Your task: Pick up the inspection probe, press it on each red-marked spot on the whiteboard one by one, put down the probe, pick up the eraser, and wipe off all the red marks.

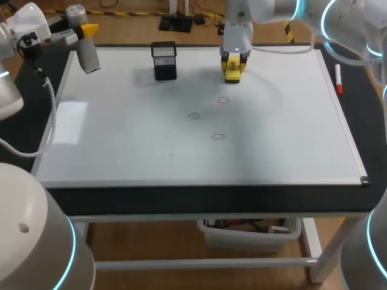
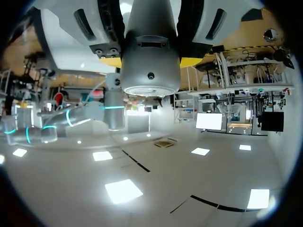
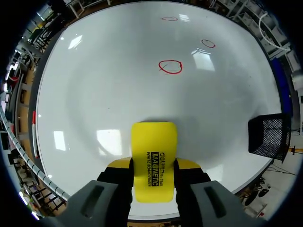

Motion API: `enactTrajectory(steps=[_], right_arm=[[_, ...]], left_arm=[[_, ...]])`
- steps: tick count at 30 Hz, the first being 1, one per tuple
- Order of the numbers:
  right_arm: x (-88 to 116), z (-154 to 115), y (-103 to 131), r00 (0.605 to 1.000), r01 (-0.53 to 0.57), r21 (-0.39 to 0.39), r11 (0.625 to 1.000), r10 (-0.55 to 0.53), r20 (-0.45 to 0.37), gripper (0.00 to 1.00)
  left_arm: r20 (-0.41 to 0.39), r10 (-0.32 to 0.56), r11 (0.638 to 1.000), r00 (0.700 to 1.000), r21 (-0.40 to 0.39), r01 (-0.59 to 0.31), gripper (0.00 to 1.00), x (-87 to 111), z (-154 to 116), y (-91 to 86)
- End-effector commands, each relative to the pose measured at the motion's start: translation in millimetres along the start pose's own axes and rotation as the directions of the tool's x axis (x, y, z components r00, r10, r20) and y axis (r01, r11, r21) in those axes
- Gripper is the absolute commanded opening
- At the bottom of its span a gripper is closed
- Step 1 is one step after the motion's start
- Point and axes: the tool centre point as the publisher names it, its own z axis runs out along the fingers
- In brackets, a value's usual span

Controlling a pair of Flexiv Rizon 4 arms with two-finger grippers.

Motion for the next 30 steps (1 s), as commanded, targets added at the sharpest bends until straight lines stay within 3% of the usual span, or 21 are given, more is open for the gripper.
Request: enactTrajectory(steps=[1, 7, 13, 30], right_arm=[[6.1, -6.7, 2.2, 1.000, -0.003, 0.006, 1.000, 0.003, -0.008, 0.00], [15.8, -17.8, 10.1, 1.000, -0.010, 0.017, 1.000, 0.010, -0.029, 0.00], [37.0, -34.8, 18.1, 0.995, -0.096, 0.049, 0.994, 0.097, -0.021, 0.00], [123.2, -61.3, 62.7, 0.931, -0.362, 0.137, 0.922, 0.365, 0.006, 0.00]], left_arm=[[0.002, 0.002, 1.000, 1.000, 0.004, -0.002, 0.00, 0.2, 0.6, 0.5], [0.002, 0.002, 1.000, 1.000, 0.004, -0.002, 0.00, 0.2, 0.6, 0.5], [0.002, 0.002, 1.000, 1.000, 0.004, -0.002, 0.00, 0.2, 0.6, 0.5], [0.002, 0.002, 1.000, 1.000, 0.004, -0.002, 0.00, 0.2, 0.6, 0.5]])
